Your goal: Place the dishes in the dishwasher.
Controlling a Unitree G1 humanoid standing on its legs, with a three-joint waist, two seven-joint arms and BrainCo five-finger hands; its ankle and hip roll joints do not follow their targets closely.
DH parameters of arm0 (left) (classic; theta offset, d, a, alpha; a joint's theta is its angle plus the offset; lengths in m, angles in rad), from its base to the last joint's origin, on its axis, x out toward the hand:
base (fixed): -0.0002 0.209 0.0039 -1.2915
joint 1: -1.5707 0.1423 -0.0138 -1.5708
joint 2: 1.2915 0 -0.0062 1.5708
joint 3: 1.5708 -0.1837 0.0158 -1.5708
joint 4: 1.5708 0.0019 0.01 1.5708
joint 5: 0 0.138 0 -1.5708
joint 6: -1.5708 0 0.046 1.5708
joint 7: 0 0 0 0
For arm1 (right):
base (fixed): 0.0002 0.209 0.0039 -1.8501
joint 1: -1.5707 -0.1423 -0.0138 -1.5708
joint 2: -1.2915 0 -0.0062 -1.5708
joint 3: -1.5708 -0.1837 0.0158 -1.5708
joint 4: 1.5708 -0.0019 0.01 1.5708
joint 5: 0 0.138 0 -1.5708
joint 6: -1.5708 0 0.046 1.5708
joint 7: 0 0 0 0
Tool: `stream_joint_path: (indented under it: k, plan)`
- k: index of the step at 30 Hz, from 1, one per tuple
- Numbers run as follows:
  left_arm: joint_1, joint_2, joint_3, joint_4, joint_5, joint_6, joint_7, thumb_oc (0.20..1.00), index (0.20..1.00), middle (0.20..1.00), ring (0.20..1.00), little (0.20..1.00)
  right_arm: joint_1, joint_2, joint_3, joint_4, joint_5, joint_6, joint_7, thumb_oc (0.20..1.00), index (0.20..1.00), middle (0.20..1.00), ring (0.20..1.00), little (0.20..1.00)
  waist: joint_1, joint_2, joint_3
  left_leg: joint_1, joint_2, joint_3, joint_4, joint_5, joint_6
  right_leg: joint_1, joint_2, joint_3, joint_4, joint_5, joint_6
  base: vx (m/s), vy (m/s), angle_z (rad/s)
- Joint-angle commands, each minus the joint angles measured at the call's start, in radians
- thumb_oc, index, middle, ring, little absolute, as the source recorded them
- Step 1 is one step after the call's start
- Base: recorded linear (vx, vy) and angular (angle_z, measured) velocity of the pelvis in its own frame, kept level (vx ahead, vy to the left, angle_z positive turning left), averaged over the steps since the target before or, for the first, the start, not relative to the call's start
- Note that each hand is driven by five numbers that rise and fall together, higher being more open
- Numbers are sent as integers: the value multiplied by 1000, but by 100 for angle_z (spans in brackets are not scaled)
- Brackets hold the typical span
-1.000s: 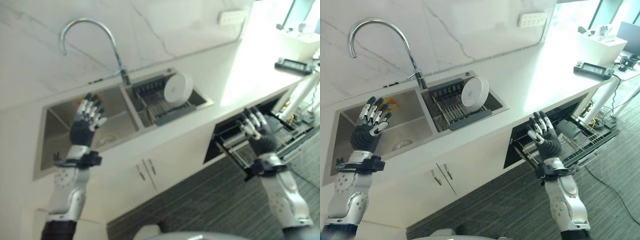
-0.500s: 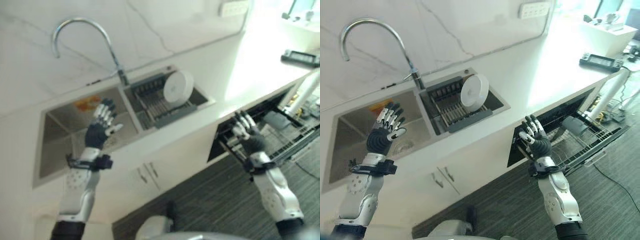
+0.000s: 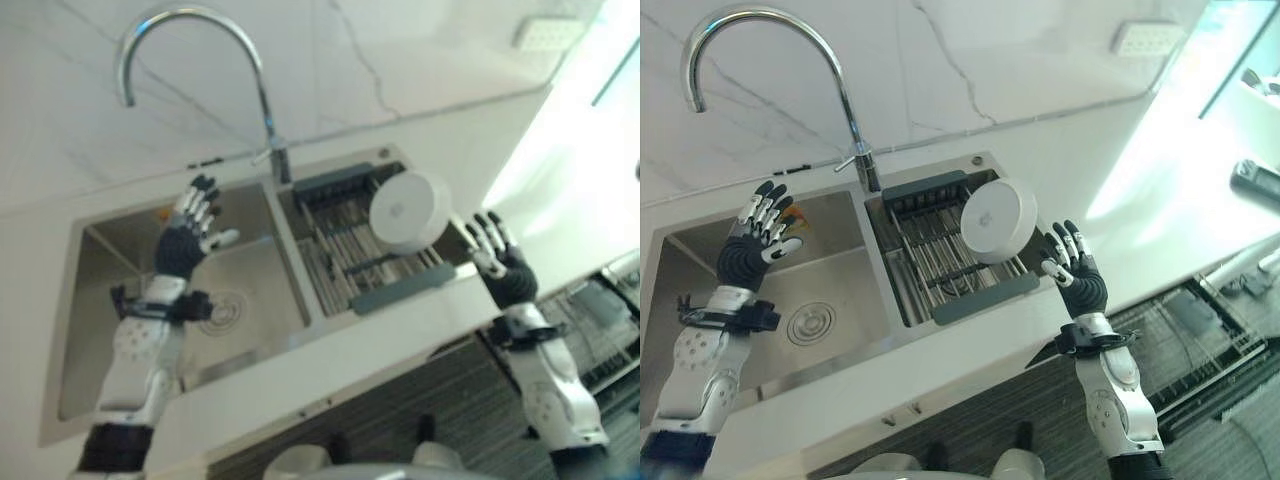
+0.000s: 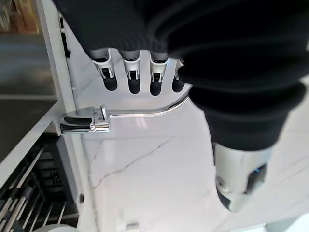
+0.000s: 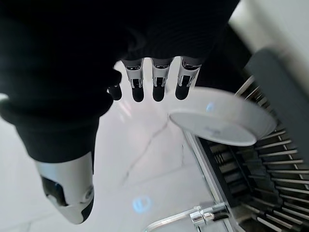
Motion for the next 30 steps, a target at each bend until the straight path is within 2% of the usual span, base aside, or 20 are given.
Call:
stream_joint_path:
  k: [1, 4, 7, 12, 19, 22, 28, 30]
  plan:
    - [-46, 19, 30, -23, 36, -67, -12, 1000, 1000, 1000, 1000, 1000, -39, -36, -45, -54, 30, -38, -14, 1000, 1000, 1000, 1000, 1000, -18, 15, -15, -25, 279, 36, -33, 51, -145, 33, 14, -14, 48, -102, -20, 61, -274, 15]
    - [-63, 6, 5, -17, 51, -69, -23, 1000, 1000, 1000, 1000, 1000, -35, -43, -47, -57, 31, -42, -34, 1000, 1000, 1000, 1000, 1000, -39, 29, -21, -19, 308, 88, -65, 90, -164, 47, 30, -48, 53, -120, -40, 54, -101, 12]
    - [-76, 2, -12, -21, 44, -59, -35, 1000, 1000, 1000, 1000, 1000, -28, -42, -47, -65, 8, -55, -60, 1000, 1000, 1000, 1000, 1000, -59, 45, -28, -15, 304, 149, -83, 112, -181, 72, 20, -97, 26, -111, -38, 71, -1, 64]
    - [-72, -7, -5, -12, 53, -65, 1, 1000, 1000, 1000, 1000, 1000, -60, -25, -41, -54, -9, -49, -61, 1000, 1000, 1000, 1000, 1000, -68, 65, -41, -11, 287, 131, -102, 94, -181, 71, 16, -63, -26, -90, -33, 48, 69, 4]
    - [-47, -7, 10, -18, 70, -71, 9, 1000, 1000, 1000, 1000, 1000, -35, -16, -46, -71, -26, -63, -51, 1000, 1000, 1000, 1000, 1000, -71, 52, -50, 7, 280, 126, -102, 70, -171, 75, 17, -42, -46, -83, -25, 16, -1, -11]
    - [-55, -4, -4, -21, 100, -69, 15, 1000, 1000, 1000, 1000, 1000, -41, -20, -42, -82, -3, -46, -21, 1000, 1000, 1000, 1000, 1000, -71, 46, -59, 10, 286, 131, -102, 62, -170, 88, 16, -50, -67, -73, -21, -11, -30, -25]
    - [-129, 5, -68, 17, 132, -65, 27, 1000, 1000, 1000, 1000, 1000, -147, -76, -45, -28, -60, -95, -111, 1000, 1000, 1000, 1000, 1000, -51, 39, -73, 5, 293, 123, -102, 65, -175, 97, 15, -73, -73, -72, -20, -11, -17, -6]
    - [-149, 3, -88, 22, 118, -68, 10, 1000, 1000, 1000, 1000, 1000, -201, -102, -62, 5, -54, -90, -148, 1000, 1000, 1000, 1000, 1000, -33, 37, -82, 8, 292, 115, -102, 59, -175, 110, 16, -82, -77, -79, -23, 29, -23, 4]
